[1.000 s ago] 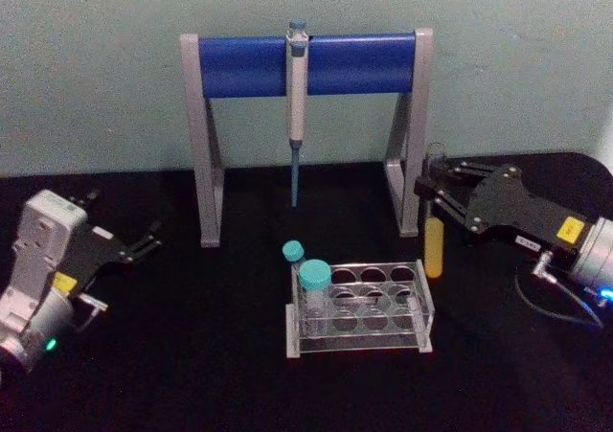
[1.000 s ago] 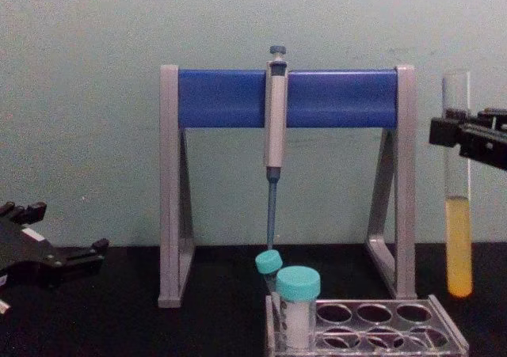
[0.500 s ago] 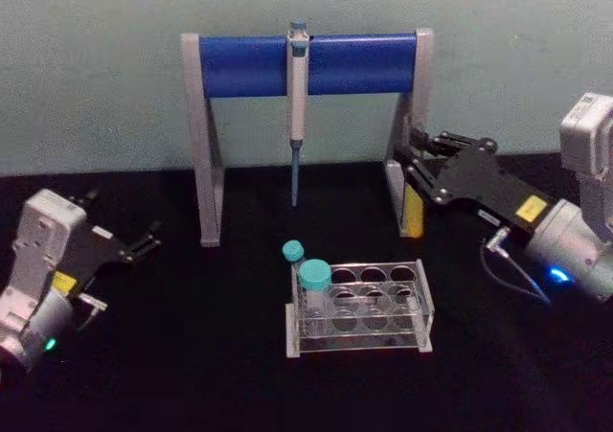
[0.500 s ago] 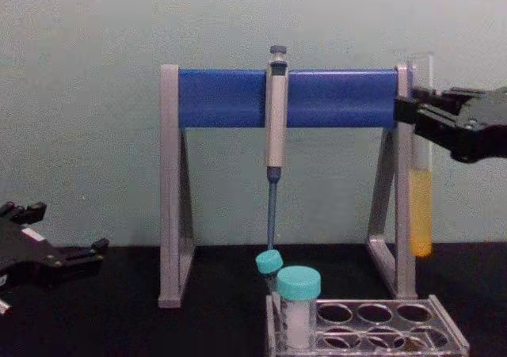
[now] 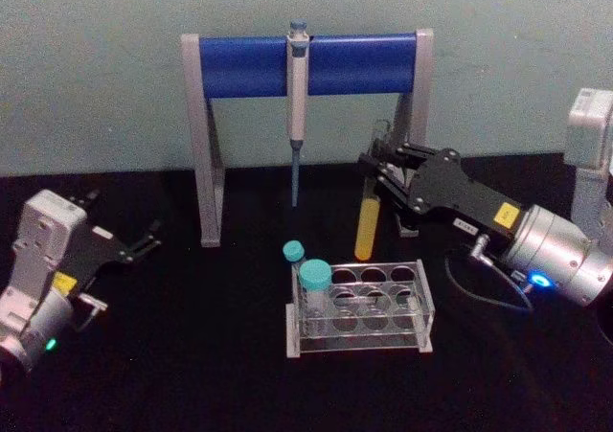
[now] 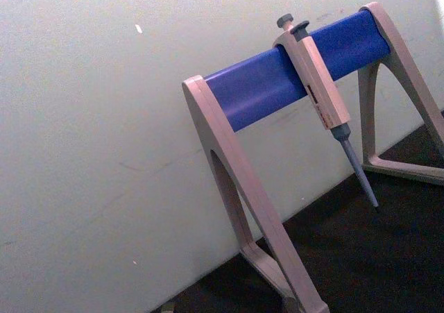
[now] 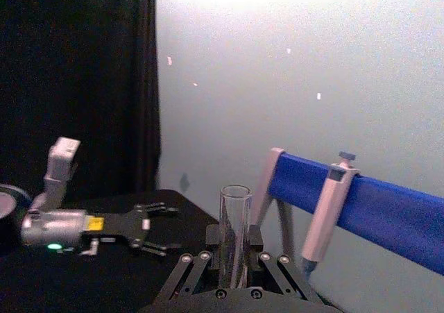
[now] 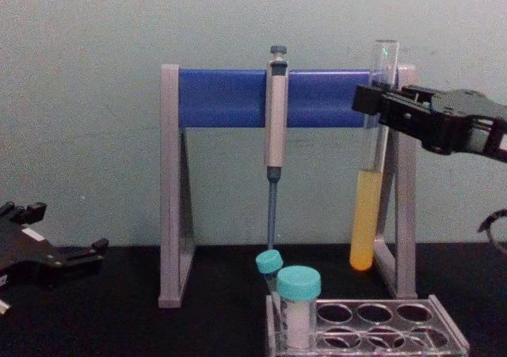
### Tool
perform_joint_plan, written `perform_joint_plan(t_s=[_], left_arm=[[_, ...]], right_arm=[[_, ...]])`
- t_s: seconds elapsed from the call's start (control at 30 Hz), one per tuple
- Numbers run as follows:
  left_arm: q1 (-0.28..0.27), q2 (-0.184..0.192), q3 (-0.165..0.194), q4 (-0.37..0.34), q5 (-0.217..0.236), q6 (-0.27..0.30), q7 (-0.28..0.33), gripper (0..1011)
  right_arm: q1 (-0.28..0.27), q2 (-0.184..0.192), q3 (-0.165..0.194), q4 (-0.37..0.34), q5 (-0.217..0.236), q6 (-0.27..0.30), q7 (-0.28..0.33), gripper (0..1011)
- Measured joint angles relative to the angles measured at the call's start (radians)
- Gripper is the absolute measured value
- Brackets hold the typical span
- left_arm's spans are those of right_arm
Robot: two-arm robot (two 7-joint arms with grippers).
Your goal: Pick up the test tube from the test tube rack, shake it, then place it back into the test tube rack.
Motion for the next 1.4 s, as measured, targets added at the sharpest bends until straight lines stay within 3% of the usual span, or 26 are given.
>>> perform_joint_plan(t_s=[0.17, 0.43, 1.03, 1.4], left_arm=[[0.0, 0.0, 0.0, 0.0, 0.0, 0.0, 0.0, 1001], [0.0, 0.0, 0.0, 0.0, 0.0, 0.0, 0.0, 1001], [0.0, 0.0, 0.0, 0.0, 0.0, 0.0, 0.0, 1001], [0.0, 0.0, 0.0, 0.0, 0.0, 0.0, 0.0, 1001]], right_arm=[[-0.012, 0.03, -0.001, -0.004, 0.04, -0.003, 0.036, 232], [-0.027, 0.057, -0.002, -0.009, 0.026, -0.031, 0.008, 232], [-0.008, 0.013, -0.029, 0.053, -0.048, -0.064, -0.045, 232], [-0.001, -0.007, -0.029, 0.087, -0.059, -0.066, -0.043, 232]])
